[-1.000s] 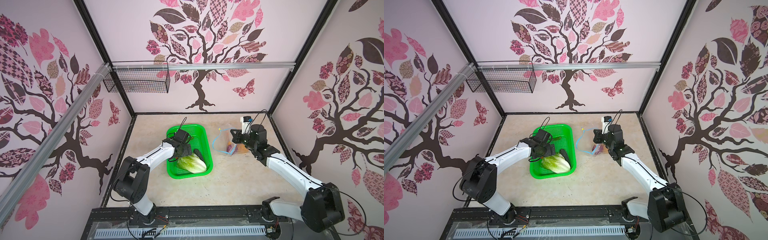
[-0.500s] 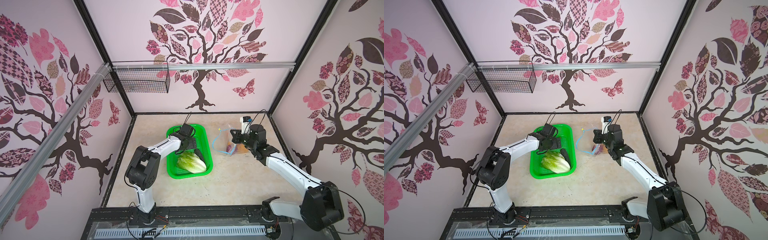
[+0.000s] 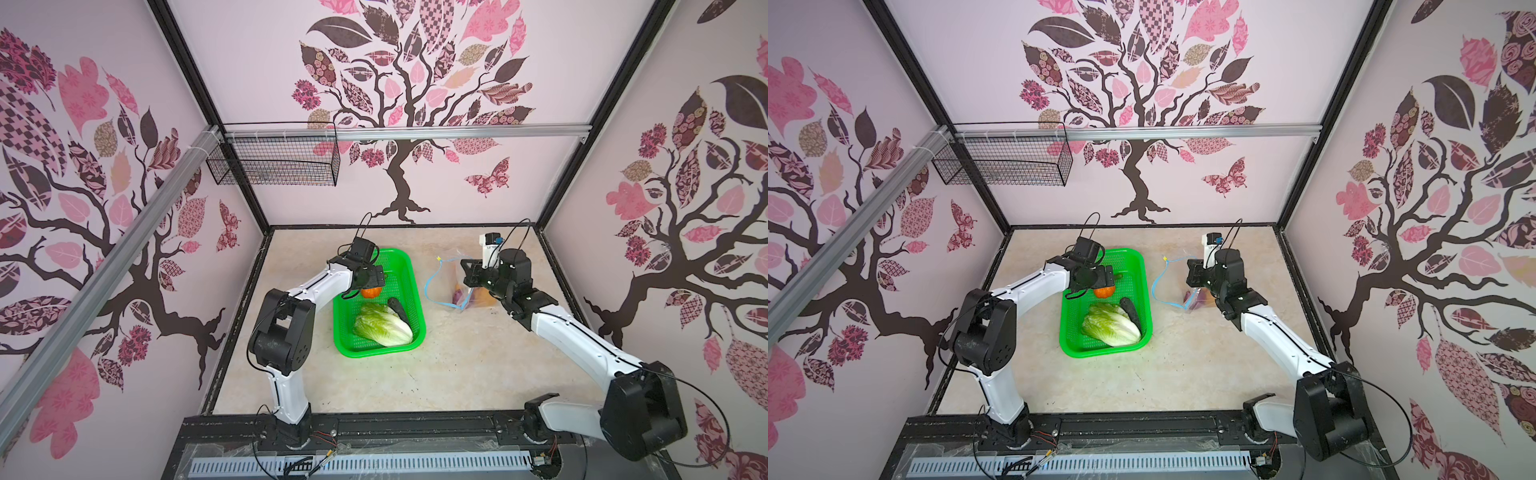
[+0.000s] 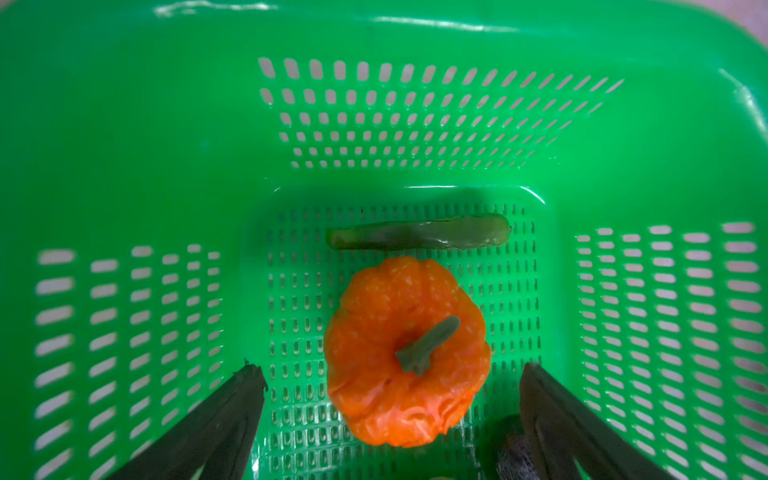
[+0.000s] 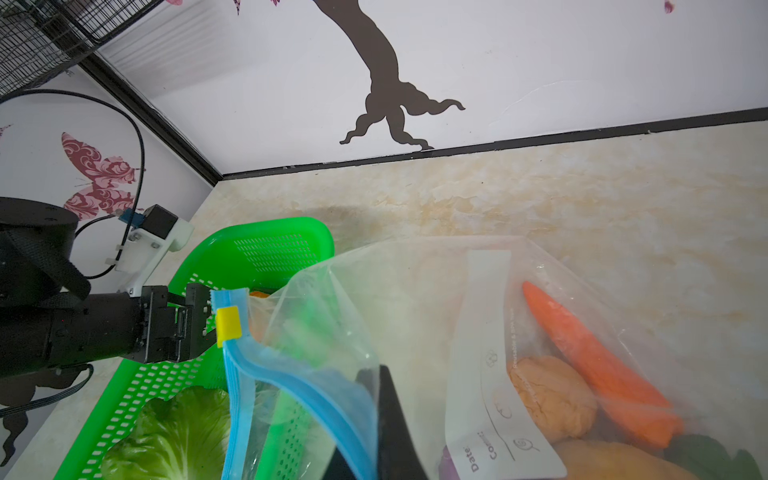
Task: Place the food in the zip-top bag and seal the zipper
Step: 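Lower the left gripper onto the orange pumpkin and grasp it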
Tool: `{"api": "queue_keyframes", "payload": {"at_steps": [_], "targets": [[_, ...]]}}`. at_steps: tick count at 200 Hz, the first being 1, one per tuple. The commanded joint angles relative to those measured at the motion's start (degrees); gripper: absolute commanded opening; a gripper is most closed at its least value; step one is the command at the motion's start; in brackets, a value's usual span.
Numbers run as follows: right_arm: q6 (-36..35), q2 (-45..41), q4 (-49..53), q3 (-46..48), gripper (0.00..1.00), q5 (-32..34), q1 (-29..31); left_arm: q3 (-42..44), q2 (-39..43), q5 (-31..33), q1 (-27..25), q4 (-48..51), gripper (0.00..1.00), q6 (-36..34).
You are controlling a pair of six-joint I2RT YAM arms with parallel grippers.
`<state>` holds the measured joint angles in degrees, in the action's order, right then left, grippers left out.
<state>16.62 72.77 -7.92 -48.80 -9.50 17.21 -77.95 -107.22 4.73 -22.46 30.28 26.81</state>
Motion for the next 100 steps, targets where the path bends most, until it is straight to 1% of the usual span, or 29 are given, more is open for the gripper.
{"api": "queue_keyframes", "payload": {"at_steps": [1,28,100], "targets": [[-0.70,1.15,-0.04,-2.28,0.00,1.06,0.10,-2.85,-1.90,-3.05,-0.22,-1.70,0.98,-1.98],[-0.76,1.06,-0.11,-2.27,0.00,1.14,0.09,-3.21,-3.41,-4.21,-0.22,-2.75,0.98,-2.02],[-0.95,0.39,-0.06,-2.07,0.00,1.63,0.06,-6.03,-8.11,-1.61,-0.04,-0.80,0.98,-2.66]]}}
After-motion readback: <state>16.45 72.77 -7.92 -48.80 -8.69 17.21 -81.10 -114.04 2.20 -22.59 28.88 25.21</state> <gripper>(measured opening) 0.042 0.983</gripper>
